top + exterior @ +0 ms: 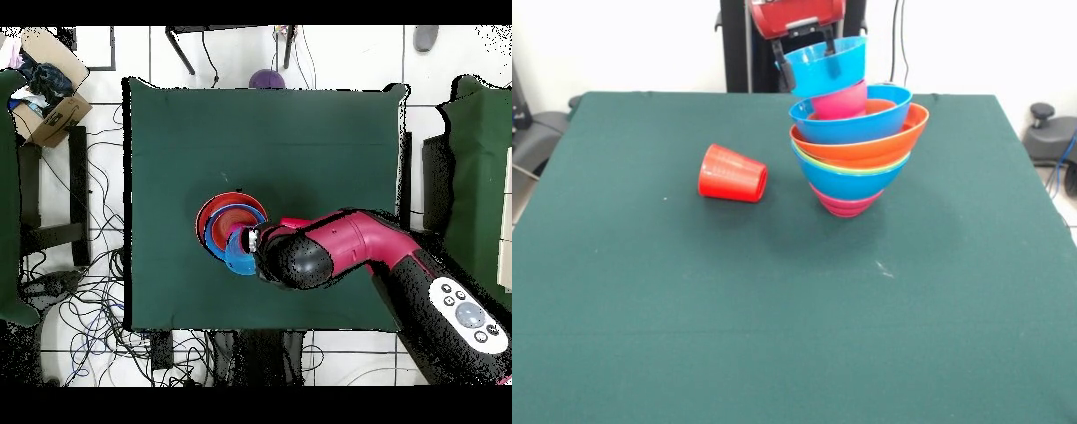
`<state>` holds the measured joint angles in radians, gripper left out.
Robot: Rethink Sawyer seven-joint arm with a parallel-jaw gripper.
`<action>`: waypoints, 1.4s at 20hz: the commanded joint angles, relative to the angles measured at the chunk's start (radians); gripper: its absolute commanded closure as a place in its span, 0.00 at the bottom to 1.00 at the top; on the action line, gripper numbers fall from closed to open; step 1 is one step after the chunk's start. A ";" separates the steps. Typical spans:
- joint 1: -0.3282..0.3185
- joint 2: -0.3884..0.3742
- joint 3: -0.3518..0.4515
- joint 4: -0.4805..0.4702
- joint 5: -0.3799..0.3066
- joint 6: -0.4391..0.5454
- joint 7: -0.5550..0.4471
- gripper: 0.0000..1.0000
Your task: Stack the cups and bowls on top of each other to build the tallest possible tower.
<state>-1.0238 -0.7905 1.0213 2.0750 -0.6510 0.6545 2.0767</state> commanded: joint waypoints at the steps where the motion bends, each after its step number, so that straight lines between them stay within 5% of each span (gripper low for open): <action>1: 0.083 -0.026 -0.018 -0.013 -0.026 0.083 -0.138 0.00; 12: 0.128 -0.024 -0.057 -0.031 -0.034 0.068 -0.117 0.00; 28: 0.086 -0.038 -0.044 -0.036 -0.022 0.094 -0.181 0.00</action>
<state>-0.9421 -0.8376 1.0110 2.0751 -0.6460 0.6545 2.0767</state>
